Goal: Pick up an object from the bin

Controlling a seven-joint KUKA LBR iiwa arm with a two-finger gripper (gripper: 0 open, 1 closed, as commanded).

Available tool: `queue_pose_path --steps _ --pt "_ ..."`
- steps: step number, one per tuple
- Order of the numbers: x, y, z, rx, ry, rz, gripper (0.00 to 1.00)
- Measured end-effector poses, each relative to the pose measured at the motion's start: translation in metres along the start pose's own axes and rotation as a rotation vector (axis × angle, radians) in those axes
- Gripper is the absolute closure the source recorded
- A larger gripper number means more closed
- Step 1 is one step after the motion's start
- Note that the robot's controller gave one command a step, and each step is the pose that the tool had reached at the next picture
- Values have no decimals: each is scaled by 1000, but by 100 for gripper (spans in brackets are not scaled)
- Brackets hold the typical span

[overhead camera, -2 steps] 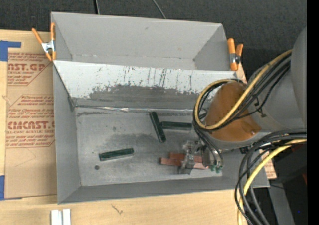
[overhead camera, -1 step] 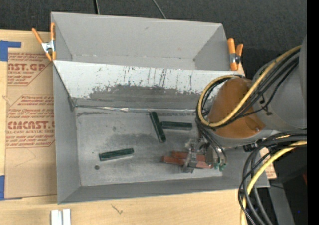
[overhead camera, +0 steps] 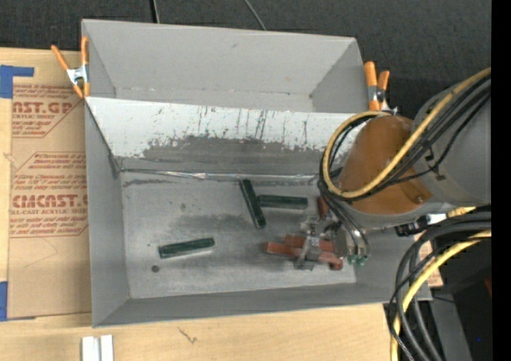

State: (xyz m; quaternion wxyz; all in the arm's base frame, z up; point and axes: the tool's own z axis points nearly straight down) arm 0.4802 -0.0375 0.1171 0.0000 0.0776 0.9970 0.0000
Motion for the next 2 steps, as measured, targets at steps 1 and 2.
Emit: queue_pose_path --steps 1,2 --pt "1 0 5 0 1 0 100" --pt "2 0 7 1 3 0 100"
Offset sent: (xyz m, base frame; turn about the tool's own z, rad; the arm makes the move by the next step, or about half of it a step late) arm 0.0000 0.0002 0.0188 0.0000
